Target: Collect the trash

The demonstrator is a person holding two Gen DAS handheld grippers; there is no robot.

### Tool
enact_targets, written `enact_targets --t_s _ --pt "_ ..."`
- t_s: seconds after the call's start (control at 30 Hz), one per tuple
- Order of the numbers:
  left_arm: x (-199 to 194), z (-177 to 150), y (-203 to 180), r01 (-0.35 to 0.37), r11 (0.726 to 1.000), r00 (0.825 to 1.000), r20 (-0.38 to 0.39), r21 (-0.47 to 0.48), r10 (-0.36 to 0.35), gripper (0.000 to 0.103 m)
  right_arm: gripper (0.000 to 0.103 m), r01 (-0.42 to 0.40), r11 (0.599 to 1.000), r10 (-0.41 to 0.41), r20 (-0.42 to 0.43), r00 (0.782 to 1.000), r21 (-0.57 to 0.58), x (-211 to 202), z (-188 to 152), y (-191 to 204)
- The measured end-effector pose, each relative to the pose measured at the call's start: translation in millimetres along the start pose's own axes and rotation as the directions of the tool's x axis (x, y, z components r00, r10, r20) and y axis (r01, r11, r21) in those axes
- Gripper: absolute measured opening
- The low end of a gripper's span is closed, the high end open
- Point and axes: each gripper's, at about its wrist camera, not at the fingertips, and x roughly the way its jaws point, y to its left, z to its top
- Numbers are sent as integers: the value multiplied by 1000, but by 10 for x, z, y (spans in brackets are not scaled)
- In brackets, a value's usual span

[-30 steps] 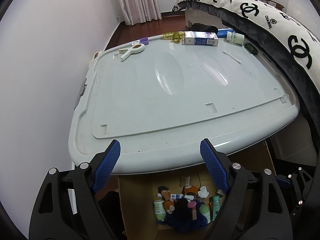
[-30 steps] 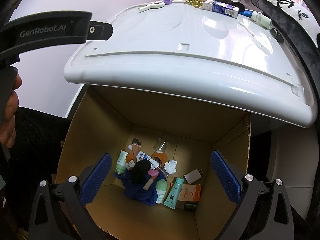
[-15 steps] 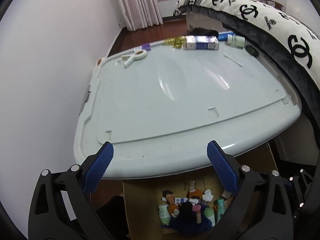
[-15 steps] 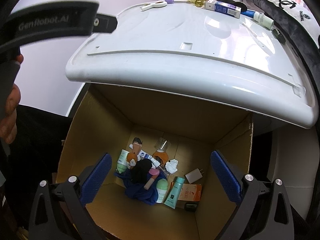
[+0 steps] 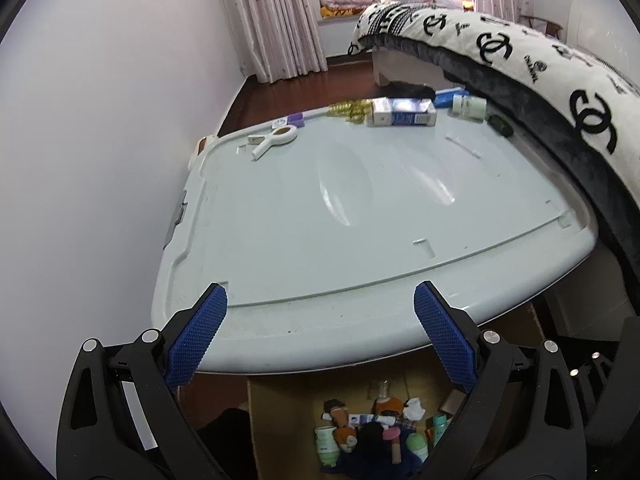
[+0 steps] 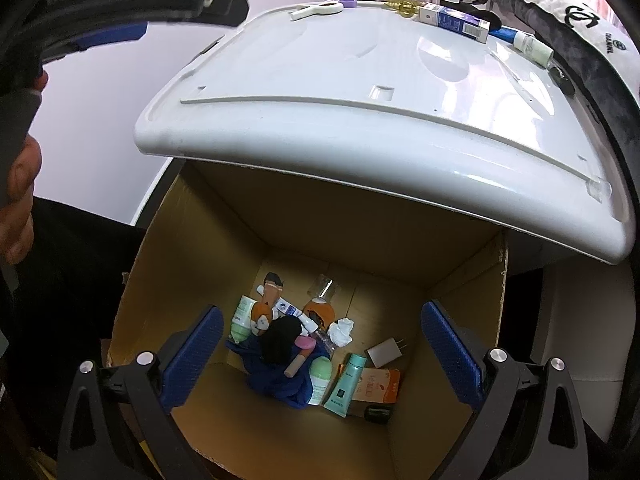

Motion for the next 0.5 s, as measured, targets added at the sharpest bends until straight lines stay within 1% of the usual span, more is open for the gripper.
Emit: enact_targets --t_s 0.1,0.23,0.27,0.3,0.33,0.37,0.43,0.47,0.5 --pt "-14 6 -3 28 1000 1000 8 0 -28 92 98 5 1000 -5 -2 1000 -11 8 -3 14" --pt "-15 13 3 112 994 994 2 -17 -112 92 98 6 1000 -6 0 1000 -12 5 2 16" --pt "-31 16 0 108 994 994 16 -22 -108 92 98 7 1000 -7 -1 1000 -13 7 5 14" --pt "-56 17 -5 88 996 996 35 -20 -87 92 98 8 1000 -8 -1 1000 -13 8 6 14" --pt "-103 19 -18 43 999 996 72 -10 -42 92 98 6 1000 -6 -2 1000 -14 11 8 15" --pt "-136 23 -27 13 1000 995 101 3 -13 92 98 6 1000 -6 -4 1000 -16 16 8 18" --pt "-213 32 -74 -66 997 985 162 44 59 92 98 9 1000 -9 -6 1000 -21 19 3 27" --pt "-228 43 -76 -92 995 981 174 50 82 92 98 10 1000 -10 -6 1000 -24 21 2 33" --pt "-248 49 -79 -134 990 974 192 52 122 92 98 13 999 -13 -6 1000 -30 21 0 42"
